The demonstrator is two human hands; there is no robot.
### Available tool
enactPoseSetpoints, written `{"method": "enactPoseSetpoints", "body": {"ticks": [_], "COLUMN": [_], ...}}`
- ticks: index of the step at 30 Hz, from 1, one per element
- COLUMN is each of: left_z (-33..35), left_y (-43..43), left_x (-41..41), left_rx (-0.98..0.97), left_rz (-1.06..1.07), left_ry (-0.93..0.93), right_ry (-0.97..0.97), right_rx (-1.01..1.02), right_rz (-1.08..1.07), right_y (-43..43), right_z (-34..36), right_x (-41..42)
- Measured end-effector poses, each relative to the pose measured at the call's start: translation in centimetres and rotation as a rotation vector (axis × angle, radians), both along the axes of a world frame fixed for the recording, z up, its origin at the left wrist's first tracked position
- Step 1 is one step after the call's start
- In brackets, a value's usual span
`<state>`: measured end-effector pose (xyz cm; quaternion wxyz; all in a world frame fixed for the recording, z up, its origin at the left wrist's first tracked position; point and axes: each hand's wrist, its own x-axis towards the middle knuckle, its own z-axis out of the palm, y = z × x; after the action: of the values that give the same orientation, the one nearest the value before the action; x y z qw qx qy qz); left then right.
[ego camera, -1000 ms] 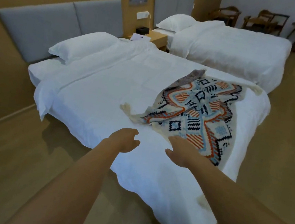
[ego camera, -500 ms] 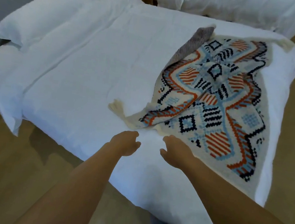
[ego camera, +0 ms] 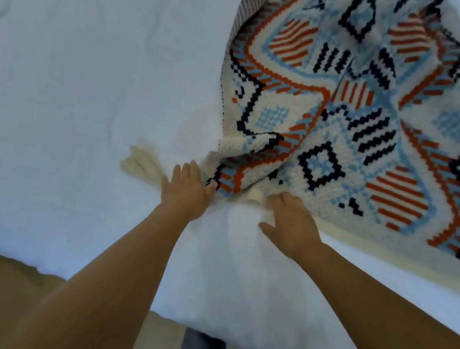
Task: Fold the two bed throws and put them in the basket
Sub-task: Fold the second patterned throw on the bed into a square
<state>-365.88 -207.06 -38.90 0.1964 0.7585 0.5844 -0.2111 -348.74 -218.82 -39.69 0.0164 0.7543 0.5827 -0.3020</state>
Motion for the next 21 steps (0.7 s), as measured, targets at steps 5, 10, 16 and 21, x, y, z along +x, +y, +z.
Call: {"method": "enactPoseSetpoints", "body": {"ticks": [5,10,16,21], "left_z": [-2.9,-1.9,0.4,0.2], "left_y": [0.9,1.7,6.9,8.9], "left_x": [0.5,-1.9,-11.1,-19.9], "left_rx": [0.159,0.198,0.311,0.308], "left_rz": [-0.099,-0.014,0.102,0.132], "left_ry": [-0.089,-0.427,-0.343,-0.040], "right_ry": [-0.137,-0.227,-0.152,-0.036], "right_rx": [0.109,0.109,0.067,-0.044], "right_rz": [-0.118,-0.209,-0.189,0.052], "right_y": [1.7,3.5,4.9,4.5], "right_z": [-2.1,-1.5,-0.2,-0.5], "right_x": [-2.4,-4.2,-7.4,-11.7]}}
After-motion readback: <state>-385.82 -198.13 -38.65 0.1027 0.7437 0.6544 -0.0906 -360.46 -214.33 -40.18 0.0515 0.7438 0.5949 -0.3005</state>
